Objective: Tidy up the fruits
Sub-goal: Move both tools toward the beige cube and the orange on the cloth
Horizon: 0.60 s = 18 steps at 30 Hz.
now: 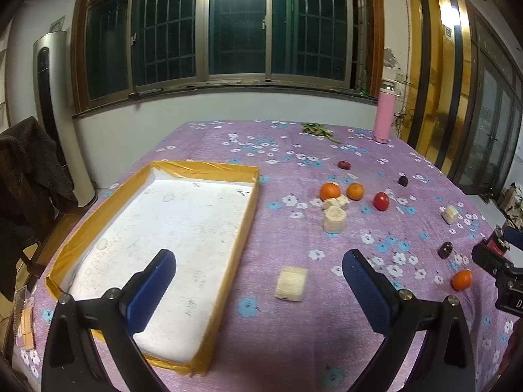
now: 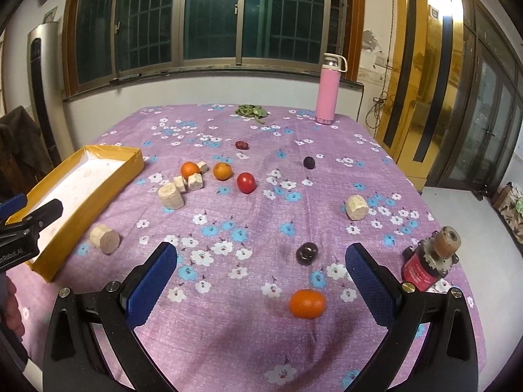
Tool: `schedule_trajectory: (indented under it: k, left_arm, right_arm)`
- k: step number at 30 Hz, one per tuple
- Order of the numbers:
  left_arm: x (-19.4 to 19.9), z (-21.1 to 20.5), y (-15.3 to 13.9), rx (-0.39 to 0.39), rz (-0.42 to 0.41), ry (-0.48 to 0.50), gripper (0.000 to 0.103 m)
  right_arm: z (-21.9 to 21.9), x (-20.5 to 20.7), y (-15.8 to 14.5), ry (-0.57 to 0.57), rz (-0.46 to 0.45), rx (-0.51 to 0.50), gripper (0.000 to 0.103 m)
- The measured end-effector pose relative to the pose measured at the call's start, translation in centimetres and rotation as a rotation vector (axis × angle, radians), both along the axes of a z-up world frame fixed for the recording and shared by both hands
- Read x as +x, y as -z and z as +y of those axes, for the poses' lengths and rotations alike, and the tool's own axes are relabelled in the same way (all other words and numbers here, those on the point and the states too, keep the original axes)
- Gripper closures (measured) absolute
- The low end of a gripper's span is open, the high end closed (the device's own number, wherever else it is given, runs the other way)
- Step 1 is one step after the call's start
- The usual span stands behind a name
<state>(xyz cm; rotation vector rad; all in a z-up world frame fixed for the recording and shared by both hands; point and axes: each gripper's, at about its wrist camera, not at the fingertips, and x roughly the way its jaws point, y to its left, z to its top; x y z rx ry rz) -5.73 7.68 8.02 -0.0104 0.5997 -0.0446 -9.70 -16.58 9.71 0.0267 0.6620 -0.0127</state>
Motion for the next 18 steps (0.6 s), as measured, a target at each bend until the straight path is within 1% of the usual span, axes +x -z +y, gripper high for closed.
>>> schedule_trajectory:
  k: [9, 18]
  left_arm:
    - [0.3, -2.5, 0.3, -0.029, 0.019, 0.062, 0.000]
    - [0.3, -4.7, 0.4, -0.025, 0.019, 0.112, 0.000]
  right_arm:
    - [-1.6, -0.6, 0.1, 0.036, 0.010, -0.017, 0.000]
    - [-2.6, -1.1, 0.6, 0.059, 0.024, -0.042, 0.000]
